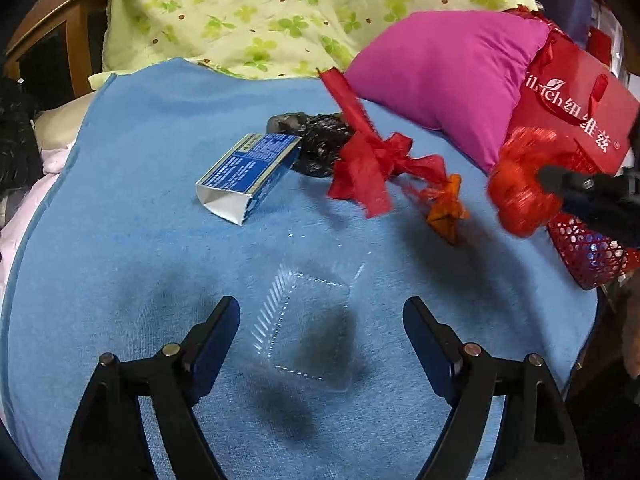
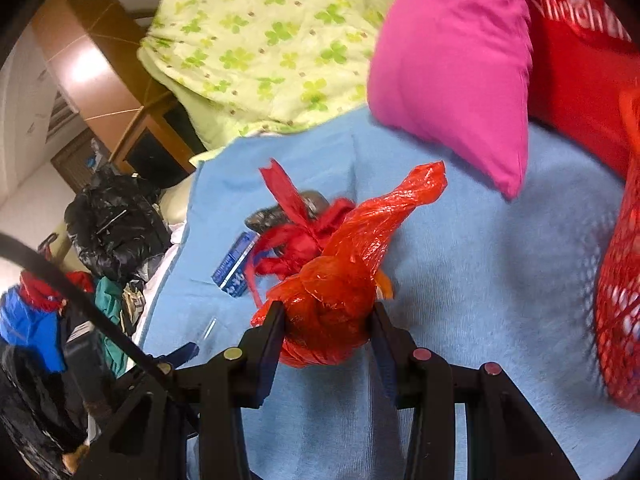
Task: Collect trash
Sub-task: 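Carry the red bag toward the basket with the right gripper while the left gripper grasps the clear tray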
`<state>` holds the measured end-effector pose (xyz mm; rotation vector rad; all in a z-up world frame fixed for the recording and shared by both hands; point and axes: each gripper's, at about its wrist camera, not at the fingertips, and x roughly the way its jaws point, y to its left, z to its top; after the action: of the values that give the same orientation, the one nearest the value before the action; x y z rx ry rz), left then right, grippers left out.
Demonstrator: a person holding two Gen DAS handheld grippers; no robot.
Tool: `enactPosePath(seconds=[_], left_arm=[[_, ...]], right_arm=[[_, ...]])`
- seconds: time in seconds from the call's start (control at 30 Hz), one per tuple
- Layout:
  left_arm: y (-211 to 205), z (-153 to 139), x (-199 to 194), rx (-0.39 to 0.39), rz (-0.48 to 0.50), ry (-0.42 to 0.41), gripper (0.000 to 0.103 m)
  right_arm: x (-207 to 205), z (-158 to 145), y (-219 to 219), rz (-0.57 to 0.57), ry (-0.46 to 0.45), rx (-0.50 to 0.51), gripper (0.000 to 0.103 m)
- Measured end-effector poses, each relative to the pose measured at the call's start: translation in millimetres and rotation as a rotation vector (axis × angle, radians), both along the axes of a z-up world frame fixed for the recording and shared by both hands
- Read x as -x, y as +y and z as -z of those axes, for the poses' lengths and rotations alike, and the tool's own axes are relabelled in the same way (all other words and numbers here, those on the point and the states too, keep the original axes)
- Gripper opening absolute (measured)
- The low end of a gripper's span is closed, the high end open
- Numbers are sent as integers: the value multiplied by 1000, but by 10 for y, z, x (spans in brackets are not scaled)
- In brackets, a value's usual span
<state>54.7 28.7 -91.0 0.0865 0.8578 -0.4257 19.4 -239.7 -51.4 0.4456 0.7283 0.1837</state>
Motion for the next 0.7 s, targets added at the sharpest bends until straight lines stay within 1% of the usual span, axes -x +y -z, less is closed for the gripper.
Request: enactPosePath(seconds=[0.03, 0.07, 0.13, 0.2, 0.3, 0.43, 0.5, 0.57, 0.7], left_arm=[[8, 14, -5, 0, 1, 3, 67], [9, 29, -2, 1, 4, 9, 60], [9, 38, 19, 1, 9, 5, 57], [-22, 20, 53, -14, 14, -20, 56], [-52, -43, 114, 5, 14, -49, 56], [-214, -216, 282, -14, 18, -134, 56], [-356, -348, 390, -5, 36, -170, 56], [-524, -506, 478, 24, 58, -196, 56], [-953, -879, 614, 47, 130, -270, 56]], right_arm=[[31, -47, 11, 2, -22, 17, 45], [75, -105, 23, 5, -48, 39, 45], [154, -202, 33, 11, -99, 76, 45], [229, -282, 16, 21, -140, 108, 45], [377, -412, -33, 45, -208, 152, 45], [572, -581, -177, 98, -288, 204, 45], [661, -633, -269, 120, -314, 211, 45], [758, -686, -404, 144, -340, 208, 45], [924, -752, -692, 204, -370, 186, 45]])
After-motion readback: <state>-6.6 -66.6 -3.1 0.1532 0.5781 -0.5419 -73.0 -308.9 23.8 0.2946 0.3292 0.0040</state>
